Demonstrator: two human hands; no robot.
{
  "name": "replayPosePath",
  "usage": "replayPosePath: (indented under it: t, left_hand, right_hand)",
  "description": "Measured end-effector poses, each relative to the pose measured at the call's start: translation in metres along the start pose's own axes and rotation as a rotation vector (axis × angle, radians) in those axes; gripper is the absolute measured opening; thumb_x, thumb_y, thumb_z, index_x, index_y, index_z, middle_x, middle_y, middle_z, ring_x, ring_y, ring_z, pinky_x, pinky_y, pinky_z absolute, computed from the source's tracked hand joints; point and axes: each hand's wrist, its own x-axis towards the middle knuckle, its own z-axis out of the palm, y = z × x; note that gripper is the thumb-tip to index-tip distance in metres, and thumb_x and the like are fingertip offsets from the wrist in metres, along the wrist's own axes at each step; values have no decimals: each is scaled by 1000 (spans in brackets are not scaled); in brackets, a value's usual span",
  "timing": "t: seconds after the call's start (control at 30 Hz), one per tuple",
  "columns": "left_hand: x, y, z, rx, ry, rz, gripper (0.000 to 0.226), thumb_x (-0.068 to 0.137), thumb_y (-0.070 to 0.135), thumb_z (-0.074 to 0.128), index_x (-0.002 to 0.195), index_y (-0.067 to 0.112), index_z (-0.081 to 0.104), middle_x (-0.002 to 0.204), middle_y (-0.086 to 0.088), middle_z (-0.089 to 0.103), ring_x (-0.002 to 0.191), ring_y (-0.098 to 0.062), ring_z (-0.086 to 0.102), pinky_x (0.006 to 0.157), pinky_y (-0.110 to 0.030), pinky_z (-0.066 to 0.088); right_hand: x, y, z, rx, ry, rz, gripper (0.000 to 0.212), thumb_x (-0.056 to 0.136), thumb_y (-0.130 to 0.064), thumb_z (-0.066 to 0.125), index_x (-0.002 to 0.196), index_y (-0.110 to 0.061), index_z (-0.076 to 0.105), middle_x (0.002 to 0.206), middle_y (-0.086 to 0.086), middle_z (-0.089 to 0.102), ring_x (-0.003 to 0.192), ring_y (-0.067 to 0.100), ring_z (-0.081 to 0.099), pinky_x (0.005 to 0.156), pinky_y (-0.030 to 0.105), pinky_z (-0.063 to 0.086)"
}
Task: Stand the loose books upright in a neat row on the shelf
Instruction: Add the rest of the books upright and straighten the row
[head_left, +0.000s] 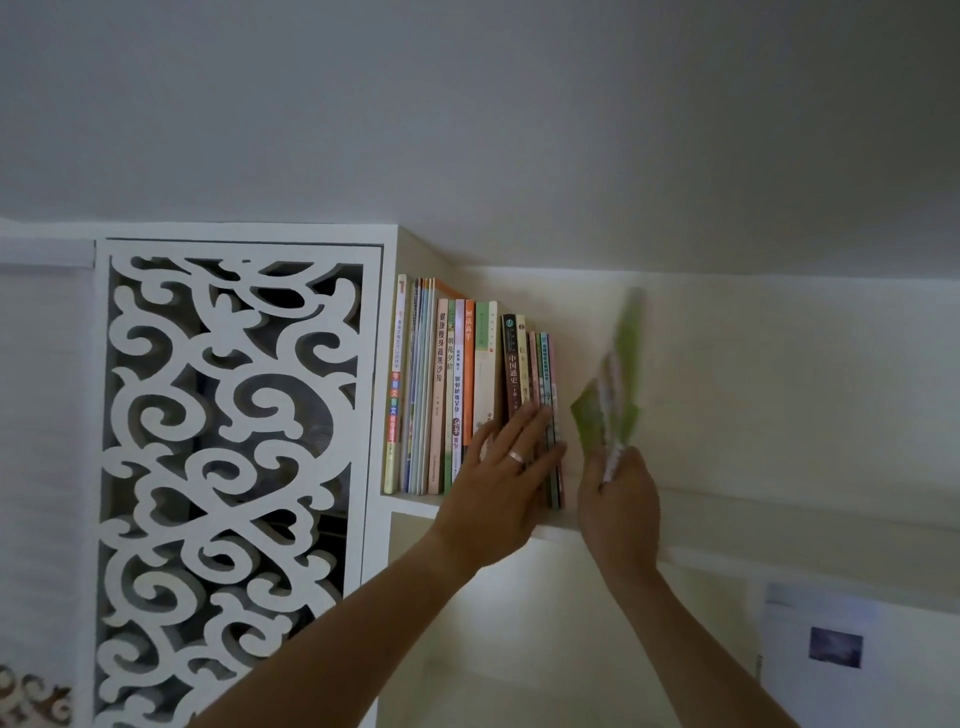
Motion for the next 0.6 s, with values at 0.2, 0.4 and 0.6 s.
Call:
replayPosePath:
  t: [0.2,0.4,0.6]
  left_hand:
    - [-5,-15,5,-38,71,46,63,100,31,49,161,27,31,171,-2,17,160,-22,5,124,-57,24]
    - [0,-24,8,-104,158,51,55,100,32,53,154,21,45,167,-5,29,159,-20,15,126,-49,21]
    - [-2,-24,11,-270,250,1,54,93,22,60,145,12,52,163,-2,39,156,-14,23,126,-45,22]
  right_hand:
    - [6,-4,11,-399,-155,-38,68,98,-66,13,112,-24,64,89,-2,68,72,19,64,62,33,54]
    - [23,-5,11,-316,-427,206,77,94,-79,18,102,-22,69,82,0,64,75,21,64,67,31,50]
    - [32,7,16,-192,-700,247,101,77,-97,5,109,-27,70,111,11,62,99,26,63,96,43,52]
